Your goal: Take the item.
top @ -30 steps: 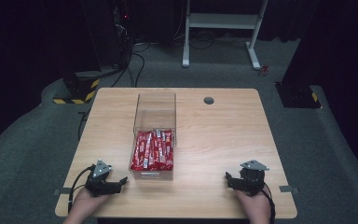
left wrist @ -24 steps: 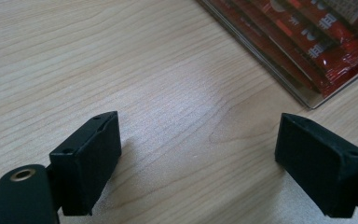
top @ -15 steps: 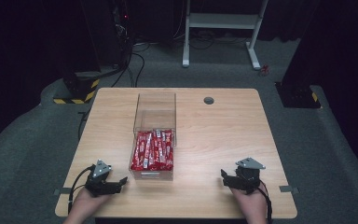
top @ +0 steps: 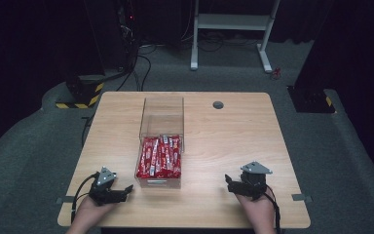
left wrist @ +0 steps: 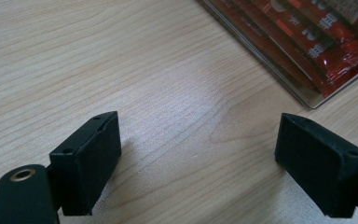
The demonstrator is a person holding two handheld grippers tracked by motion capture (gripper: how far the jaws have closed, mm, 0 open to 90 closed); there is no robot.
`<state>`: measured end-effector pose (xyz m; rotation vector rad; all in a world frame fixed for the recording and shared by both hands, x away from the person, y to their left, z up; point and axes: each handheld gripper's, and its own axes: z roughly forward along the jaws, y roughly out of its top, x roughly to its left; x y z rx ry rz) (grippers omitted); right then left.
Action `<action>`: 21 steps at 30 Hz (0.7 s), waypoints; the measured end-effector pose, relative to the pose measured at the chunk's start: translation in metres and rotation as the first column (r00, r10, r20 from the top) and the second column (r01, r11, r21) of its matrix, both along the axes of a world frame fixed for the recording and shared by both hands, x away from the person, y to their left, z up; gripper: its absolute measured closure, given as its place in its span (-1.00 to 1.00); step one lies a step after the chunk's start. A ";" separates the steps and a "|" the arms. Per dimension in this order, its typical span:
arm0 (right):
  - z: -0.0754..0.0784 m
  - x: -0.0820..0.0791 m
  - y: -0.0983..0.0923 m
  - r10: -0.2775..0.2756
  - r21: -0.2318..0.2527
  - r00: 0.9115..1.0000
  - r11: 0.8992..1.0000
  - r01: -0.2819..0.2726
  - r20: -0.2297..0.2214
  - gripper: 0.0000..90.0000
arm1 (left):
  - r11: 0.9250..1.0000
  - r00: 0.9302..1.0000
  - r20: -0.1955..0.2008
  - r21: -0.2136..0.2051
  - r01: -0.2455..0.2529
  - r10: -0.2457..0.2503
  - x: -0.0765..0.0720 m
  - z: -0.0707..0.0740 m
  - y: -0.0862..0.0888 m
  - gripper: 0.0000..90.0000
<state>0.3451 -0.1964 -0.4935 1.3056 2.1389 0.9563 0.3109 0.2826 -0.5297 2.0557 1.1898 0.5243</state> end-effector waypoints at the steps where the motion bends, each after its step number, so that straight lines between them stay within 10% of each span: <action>1: 0.001 0.000 0.001 0.001 0.002 1.000 1.000 -0.001 -0.001 -0.70 | 1.000 1.000 0.000 0.000 0.000 0.000 0.000 0.000 0.000 -0.67; 21: 0.010 0.012 0.036 0.065 0.025 0.998 0.998 -0.065 0.023 -0.69 | 1.000 1.000 0.002 0.001 0.000 0.000 0.000 0.000 0.000 -0.67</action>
